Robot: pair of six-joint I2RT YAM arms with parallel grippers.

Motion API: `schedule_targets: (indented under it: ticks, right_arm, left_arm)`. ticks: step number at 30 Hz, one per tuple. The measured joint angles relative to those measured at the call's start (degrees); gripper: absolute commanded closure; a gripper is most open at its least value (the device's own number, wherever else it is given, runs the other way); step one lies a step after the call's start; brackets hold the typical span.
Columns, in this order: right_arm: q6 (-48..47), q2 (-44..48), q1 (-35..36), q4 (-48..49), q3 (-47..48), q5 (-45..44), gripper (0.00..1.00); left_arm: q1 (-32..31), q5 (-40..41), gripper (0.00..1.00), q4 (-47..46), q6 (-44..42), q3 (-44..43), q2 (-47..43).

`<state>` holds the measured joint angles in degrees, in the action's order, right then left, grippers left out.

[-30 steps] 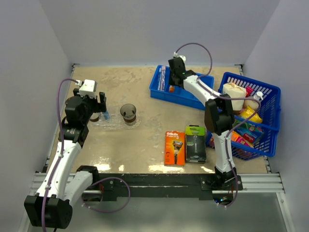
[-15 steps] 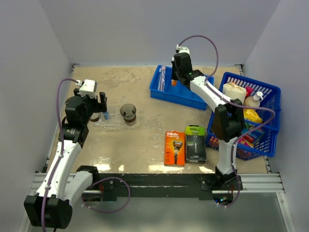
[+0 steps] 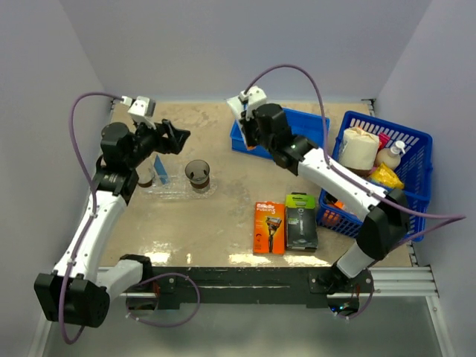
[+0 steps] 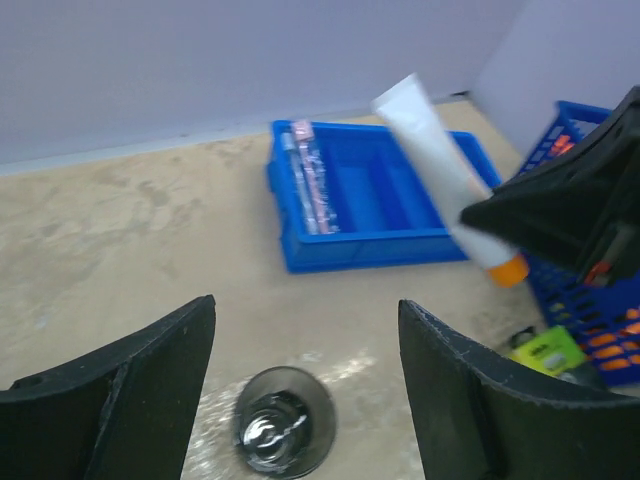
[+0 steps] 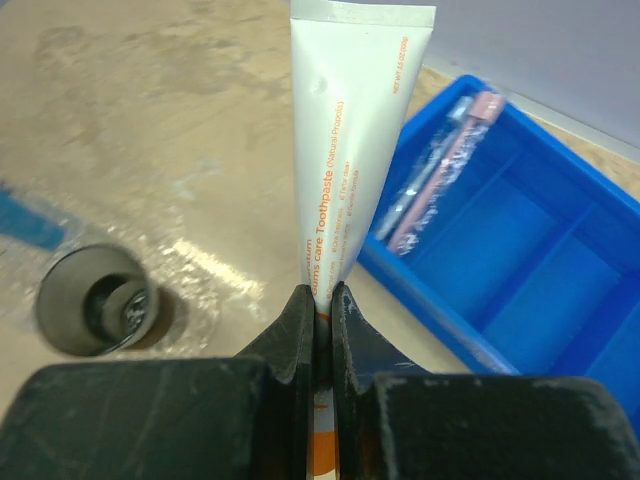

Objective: Prepare toiletry sets of a toothbrush and toothpaste on the tray

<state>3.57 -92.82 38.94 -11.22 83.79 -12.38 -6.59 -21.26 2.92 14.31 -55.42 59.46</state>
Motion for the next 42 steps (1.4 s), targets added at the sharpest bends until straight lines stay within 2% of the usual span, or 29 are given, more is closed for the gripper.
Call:
schedule_targets:
  ticks: [7,16,20,23,26,28,31,32,34,35,37,38,39,41,42]
  right_arm:
    - [-0.74,6.34,8.87,0.98,-8.98,1.38,1.0]
    - [-0.63,15.43,12.2,3.21,-17.14,1.86,1.0]
    - [-0.61,17.73,12.55,3.91,-19.15,1.84,1.0]
    - [-0.61,18.88,12.9,4.2,-20.44,1.84,1.0]
    - [-0.63,19.98,13.22,4.55,-21.53,1.73,1.0]
    - [-0.66,20.5,13.4,4.98,-22.03,1.6,1.0]
    - [-0.68,21.03,13.57,5.53,-22.32,1.46,1.0]
    - [-0.68,21.05,13.57,5.66,-22.32,1.44,1.0]
    - [-0.74,21.2,13.6,5.66,-22.32,1.4,1.0]
    - [-0.74,21.27,13.66,5.57,-22.34,1.38,1.0]
    - [-0.72,21.31,13.68,5.29,-22.43,1.25,1.0]
    - [-0.7,21.29,13.68,5.25,-22.43,1.14,0.98]
    - [-0.7,21.27,13.68,5.25,-22.43,0.98,0.86]
    - [-0.61,21.27,13.79,5.27,-22.43,0.35,0.73]
    - [-0.57,21.24,13.88,5.27,-22.43,-0.02,0.61]
  left_arm:
    - [-3.65,-11.1,0.22,-6.69,9.38,-1.05,7.37]
    - [-8.04,-15.19,0.22,-14.6,18.34,-0.17,9.81]
    - [-9.84,-16.04,0.26,-17.25,20.94,-0.07,11.63]
    - [-10.84,-16.24,0.34,-18.86,22.71,0.02,13.03]
    - [-11.65,-16.28,0.51,-19.96,23.87,0.04,13.97]
    - [-12.11,-16.31,0.56,-20.52,24.52,0.04,14.38]
    - [-12.61,-16.35,0.67,-21.7,25.64,0.09,14.78]
    - [-12.68,-16.15,0.76,-22.16,25.66,0.22,14.82]
    - [-12.68,-15.76,0.85,-22.71,25.83,0.59,14.82]
    - [-12.68,-15.54,0.93,-23.02,25.94,0.74,14.91]
    - [-12.68,-15.61,1.0,-23.56,26.62,0.81,14.95]
    - [-12.7,-15.69,1.0,-23.85,26.88,0.83,14.97]
    - [-12.72,-15.76,1.0,-24.2,27.06,0.83,14.99]
    - [-12.74,-15.82,1.0,-24.52,27.12,0.85,15.02]
    - [-12.74,-15.87,1.0,-24.7,27.12,0.9,15.02]
